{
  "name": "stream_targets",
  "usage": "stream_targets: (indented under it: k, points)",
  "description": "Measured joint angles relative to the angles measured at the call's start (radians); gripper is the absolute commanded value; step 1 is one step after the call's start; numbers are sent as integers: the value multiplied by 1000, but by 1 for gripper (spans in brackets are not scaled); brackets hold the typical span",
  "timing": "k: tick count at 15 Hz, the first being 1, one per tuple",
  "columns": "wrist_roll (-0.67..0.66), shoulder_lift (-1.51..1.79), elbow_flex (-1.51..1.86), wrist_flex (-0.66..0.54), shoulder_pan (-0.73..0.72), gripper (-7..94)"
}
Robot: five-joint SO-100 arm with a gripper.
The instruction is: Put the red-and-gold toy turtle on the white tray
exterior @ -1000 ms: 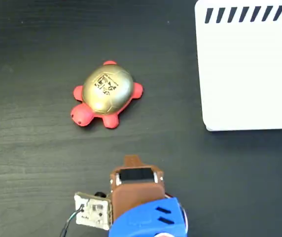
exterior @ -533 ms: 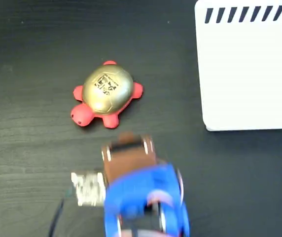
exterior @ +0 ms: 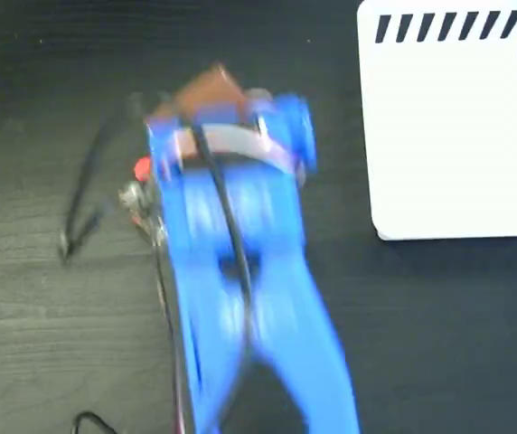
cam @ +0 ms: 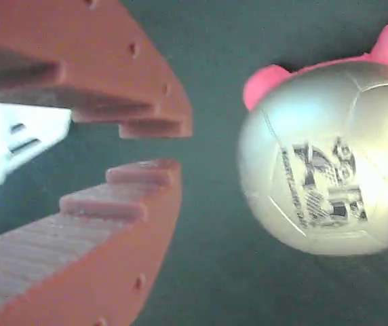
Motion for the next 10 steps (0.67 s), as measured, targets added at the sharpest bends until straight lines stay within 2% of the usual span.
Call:
stream_targets:
  k: [2, 5, 6, 9, 10]
  points:
    - [-26, -141, -173, 89, -11, 2]
    - [-38, -229, -256, 110, -25, 34]
    - [-43, -241, -265, 129, -37, 42]
    - [-80, -282, -281, 179, -40, 56]
    - [-87, -284, -281, 195, -38, 56]
